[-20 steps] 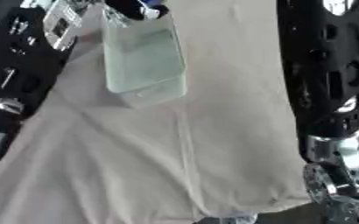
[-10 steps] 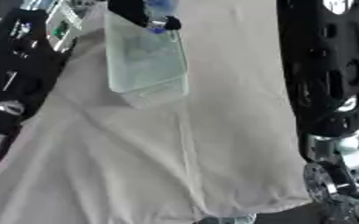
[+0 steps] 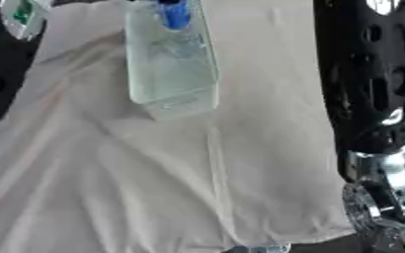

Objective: Pick up objects on the table and place them in the box.

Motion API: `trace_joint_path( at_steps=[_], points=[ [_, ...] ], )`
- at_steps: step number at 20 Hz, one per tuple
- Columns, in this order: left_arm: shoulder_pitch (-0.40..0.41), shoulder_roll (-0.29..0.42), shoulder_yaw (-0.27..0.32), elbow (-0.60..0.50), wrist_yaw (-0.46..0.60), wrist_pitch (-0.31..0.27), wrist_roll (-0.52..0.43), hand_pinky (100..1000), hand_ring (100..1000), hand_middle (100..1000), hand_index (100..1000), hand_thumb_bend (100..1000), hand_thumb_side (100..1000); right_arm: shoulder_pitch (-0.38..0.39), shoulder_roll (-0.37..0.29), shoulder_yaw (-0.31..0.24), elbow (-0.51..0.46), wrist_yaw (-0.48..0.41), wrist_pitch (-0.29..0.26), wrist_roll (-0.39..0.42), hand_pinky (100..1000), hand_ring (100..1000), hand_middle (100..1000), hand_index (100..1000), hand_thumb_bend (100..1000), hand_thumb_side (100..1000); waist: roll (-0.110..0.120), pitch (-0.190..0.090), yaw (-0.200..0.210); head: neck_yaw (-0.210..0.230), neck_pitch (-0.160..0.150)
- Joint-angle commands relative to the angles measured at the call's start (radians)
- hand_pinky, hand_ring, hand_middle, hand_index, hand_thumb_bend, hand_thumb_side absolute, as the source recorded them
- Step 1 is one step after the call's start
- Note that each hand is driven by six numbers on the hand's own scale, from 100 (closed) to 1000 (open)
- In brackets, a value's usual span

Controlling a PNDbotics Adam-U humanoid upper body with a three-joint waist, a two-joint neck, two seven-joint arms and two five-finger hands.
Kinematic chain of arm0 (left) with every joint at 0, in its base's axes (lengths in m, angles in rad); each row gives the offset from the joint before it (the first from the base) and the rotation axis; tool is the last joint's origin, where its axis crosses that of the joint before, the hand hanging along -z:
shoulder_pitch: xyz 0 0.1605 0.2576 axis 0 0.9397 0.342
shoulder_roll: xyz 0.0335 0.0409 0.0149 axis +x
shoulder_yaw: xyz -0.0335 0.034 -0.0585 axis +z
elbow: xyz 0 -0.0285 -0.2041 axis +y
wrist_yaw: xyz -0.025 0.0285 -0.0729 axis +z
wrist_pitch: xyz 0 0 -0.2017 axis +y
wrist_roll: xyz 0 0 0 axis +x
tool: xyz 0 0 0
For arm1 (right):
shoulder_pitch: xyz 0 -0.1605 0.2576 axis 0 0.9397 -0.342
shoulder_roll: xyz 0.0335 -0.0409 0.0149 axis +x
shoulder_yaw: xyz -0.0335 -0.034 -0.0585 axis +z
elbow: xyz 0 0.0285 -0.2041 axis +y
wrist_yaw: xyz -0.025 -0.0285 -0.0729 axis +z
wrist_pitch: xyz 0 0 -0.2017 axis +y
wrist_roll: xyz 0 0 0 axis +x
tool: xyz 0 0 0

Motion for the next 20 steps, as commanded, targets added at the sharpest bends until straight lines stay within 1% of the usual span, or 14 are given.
trace_joint_path(
  at_steps=[1, 3, 4, 5, 6, 7, 9, 11, 12, 13, 14, 15, 16, 20],
  points=[
    [-0.004, 0.099, 0.010, -0.069, 0.076, 0.023, -0.002, 651, 818, 1000, 959, 739, 988, -0.027, -0.020, -0.005, -0.007, -0.003, -0.001, 0.005, 678, 785, 840, 860, 100, 1000, -0.013, -0.021, 0.009, -0.019, -0.018],
    [0.002, 0.141, 0.014, -0.088, 0.133, 0.033, -0.017, 648, 818, 1000, 957, 748, 990, -0.025, -0.022, -0.006, -0.006, -0.003, -0.001, 0.006, 678, 785, 840, 860, 100, 1000, -0.016, -0.022, 0.017, -0.023, -0.022],
    [0.005, 0.163, 0.017, -0.098, 0.161, 0.038, -0.025, 677, 835, 1000, 963, 768, 987, -0.025, -0.023, -0.007, -0.006, -0.003, -0.001, 0.006, 678, 785, 840, 860, 100, 1000, -0.018, -0.023, 0.022, -0.026, -0.025],
    [0.010, 0.186, 0.020, -0.110, 0.189, 0.042, -0.032, 700, 849, 1000, 968, 686, 1000, -0.024, -0.024, -0.008, -0.005, -0.003, -0.001, 0.006, 678, 785, 840, 860, 100, 1000, -0.020, -0.023, 0.027, -0.028, -0.029],
    [0.015, 0.207, 0.024, -0.124, 0.215, 0.047, -0.037, 720, 861, 1000, 971, 786, 988, -0.024, -0.025, -0.008, -0.004, -0.003, -0.001, 0.006, 678, 785, 840, 860, 100, 1000, -0.022, -0.023, 0.032, -0.030, -0.032],
    [0.022, 0.226, 0.029, -0.140, 0.240, 0.053, -0.041, 714, 857, 1000, 970, 785, 989, -0.025, -0.026, -0.008, -0.003, -0.003, -0.001, 0.007, 678, 785, 840, 860, 100, 1000, -0.024, -0.022, 0.037, -0.032, -0.035],
    [0.041, 0.265, 0.040, -0.175, 0.284, 0.067, -0.044, 734, 866, 1000, 974, 794, 990, -0.024, -0.027, -0.009, -0.002, -0.003, -0.001, 0.008, 678, 785, 840, 860, 100, 1000, -0.028, -0.021, 0.049, -0.037, -0.041],
    [0.069, 0.304, 0.049, -0.212, 0.317, 0.085, -0.042, 742, 871, 1000, 979, 832, 1000, -0.024, -0.027, -0.008, 0.000, -0.005, -0.001, 0.011, 678, 785, 840, 860, 100, 1000, -0.031, -0.020, 0.062, -0.040, -0.048],
    [0.088, 0.326, 0.052, -0.235, 0.329, 0.097, -0.040, 738, 874, 1000, 980, 892, 1000, -0.023, -0.027, -0.008, 0.000, -0.005, -0.001, 0.013, 679, 785, 840, 861, 100, 1000, -0.033, -0.019, 0.070, -0.042, -0.052],
    [0.111, 0.350, 0.054, -0.263, 0.343, 0.103, -0.036, 738, 873, 1000, 979, 886, 1000, -0.022, -0.027, -0.008, 0.001, -0.005, -0.001, 0.015, 679, 785, 840, 861, 100, 1000, -0.034, -0.018, 0.078, -0.043, -0.054],
    [0.134, 0.374, 0.056, -0.290, 0.354, 0.108, -0.033, 747, 885, 1000, 998, 955, 993, -0.022, -0.028, -0.008, 0.002, -0.005, -0.001, 0.016, 679, 786, 841, 861, 100, 1000, -0.035, -0.017, 0.086, -0.045, -0.057],
    [0.164, 0.403, 0.060, -0.322, 0.363, 0.110, -0.028, 748, 885, 1000, 997, 950, 996, -0.021, -0.029, -0.009, 0.002, -0.005, -0.001, 0.018, 679, 786, 841, 861, 100, 1000, -0.037, -0.016, 0.095, -0.047, -0.060],
    [0.191, 0.431, 0.066, -0.352, 0.372, 0.114, -0.022, 739, 868, 1000, 997, 983, 980, -0.020, -0.030, -0.009, 0.003, -0.005, -0.001, 0.019, 680, 786, 841, 862, 100, 1000, -0.039, -0.015, 0.104, -0.048, -0.062],
    [0.313, 0.556, 0.089, -0.452, 0.430, 0.140, 0.006, 746, 864, 1000, 996, 977, 992, -0.014, -0.036, -0.009, 0.008, -0.005, -0.001, 0.029, 681, 787, 842, 863, 100, 1000, -0.042, -0.012, 0.142, -0.052, -0.068]
  ],
)
